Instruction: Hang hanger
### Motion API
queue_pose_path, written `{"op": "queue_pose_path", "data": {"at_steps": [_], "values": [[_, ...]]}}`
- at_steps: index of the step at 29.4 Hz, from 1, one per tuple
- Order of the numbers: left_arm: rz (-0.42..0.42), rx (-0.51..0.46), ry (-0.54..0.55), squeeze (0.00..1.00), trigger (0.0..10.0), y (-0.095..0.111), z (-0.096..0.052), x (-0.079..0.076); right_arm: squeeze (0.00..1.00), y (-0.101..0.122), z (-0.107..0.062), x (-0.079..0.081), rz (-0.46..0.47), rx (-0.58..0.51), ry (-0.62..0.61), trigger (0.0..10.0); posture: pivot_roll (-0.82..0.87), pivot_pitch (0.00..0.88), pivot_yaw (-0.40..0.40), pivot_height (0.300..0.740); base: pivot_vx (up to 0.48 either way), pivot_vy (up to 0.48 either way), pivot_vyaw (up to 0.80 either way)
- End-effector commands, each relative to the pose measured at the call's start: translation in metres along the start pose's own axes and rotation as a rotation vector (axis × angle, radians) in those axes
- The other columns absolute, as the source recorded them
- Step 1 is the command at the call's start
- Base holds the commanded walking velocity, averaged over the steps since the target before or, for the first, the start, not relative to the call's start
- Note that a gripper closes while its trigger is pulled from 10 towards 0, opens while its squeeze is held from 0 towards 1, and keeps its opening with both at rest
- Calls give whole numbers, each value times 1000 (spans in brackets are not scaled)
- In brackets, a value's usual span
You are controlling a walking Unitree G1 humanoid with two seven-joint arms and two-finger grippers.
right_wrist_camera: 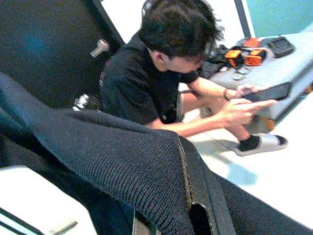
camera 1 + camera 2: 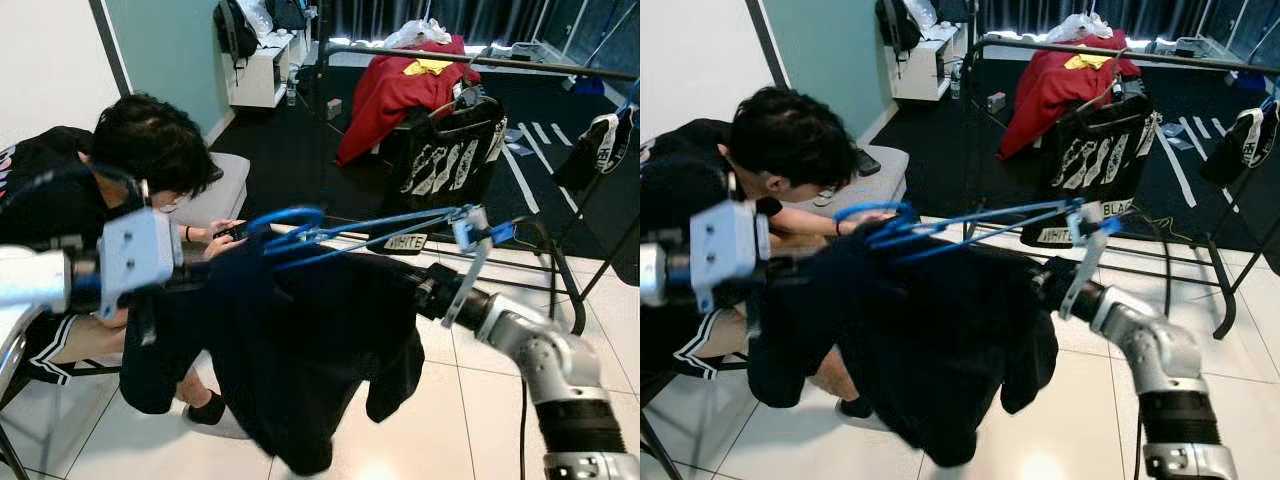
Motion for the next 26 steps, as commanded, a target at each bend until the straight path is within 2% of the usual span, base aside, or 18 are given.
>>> {"op": "queue_pose_path", "data": {"at_steps": [1,3,9,11,14,15,18,20,23,26], "values": [[19,76,-35,0,941,-5,-12,1,0,12,-15,-11,20,-72,-77,0,-59,58,12,740,0,0,0],[20,89,-53,0,1294,-8,-14,-1,0,12,-14,-11,26,-77,-73,0,-60,57,11,740,0,0,0],[21,130,-94,0,1451,-14,-18,-6,0,15,-14,-11,43,-99,-62,0,-61,58,13,740,0,0,0],[31,176,-95,0,2314,-21,-20,-6,0,16,-15,-10,53,-106,-56,0,-63,58,14,740,0,0,0],[34,202,-94,0,2314,-24,-21,-6,0,16,-15,-10,56,-107,-53,0,-63,58,14,740,0,0,0],[34,247,-92,0,2549,-31,-24,-6,0,17,-15,-9,60,-107,-50,0,-65,58,15,740,0,0,0],[28,287,-84,0,2745,-36,-26,-6,0,17,-15,-9,65,-108,-48,0,-65,59,15,740,0,0,0],[22,324,-70,0,2706,-42,-31,-4,0,17,-16,-9,68,-110,-45,0,-65,59,16,740,0,0,0],[3,397,-38,0,2549,-53,-47,0,0,19,-20,-8,69,-115,-36,0,-66,62,19,740,0,0,0],[-5,427,-31,0,2549,-57,-56,2,0,19,-22,-7,69,-110,-26,0,-64,61,18,740,0,0,0]]}}
Point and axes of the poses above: a point about 5 cm out from each wrist's last joint towards the gripper, its own z axis pointing out of the wrist towards the gripper, its own y axis along the axis of the wrist's last joint, x = y × z, the point moved 1 cm from there along z, pointing out of the wrist towards the gripper, and after that the axes turned 10 degrees about z, right-handed, at the moved point
